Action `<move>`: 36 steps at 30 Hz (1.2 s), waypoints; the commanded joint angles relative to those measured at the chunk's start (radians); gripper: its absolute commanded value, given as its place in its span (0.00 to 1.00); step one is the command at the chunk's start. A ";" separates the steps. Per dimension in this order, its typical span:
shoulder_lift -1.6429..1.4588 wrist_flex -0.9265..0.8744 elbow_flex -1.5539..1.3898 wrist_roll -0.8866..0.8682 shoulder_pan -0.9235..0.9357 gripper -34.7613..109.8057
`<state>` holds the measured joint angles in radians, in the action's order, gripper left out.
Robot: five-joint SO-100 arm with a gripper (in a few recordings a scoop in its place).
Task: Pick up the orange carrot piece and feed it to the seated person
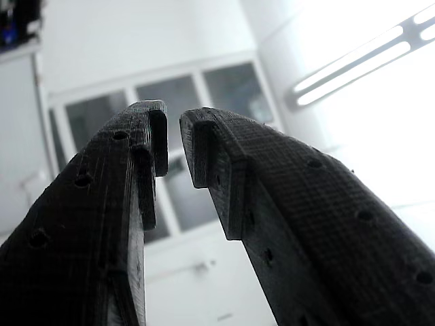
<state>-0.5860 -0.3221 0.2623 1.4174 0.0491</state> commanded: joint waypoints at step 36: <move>-1.158 0.018 -1.502 -0.647 -0.049 0.23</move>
<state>-1.5079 -0.3206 -1.1321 0.8253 0.0000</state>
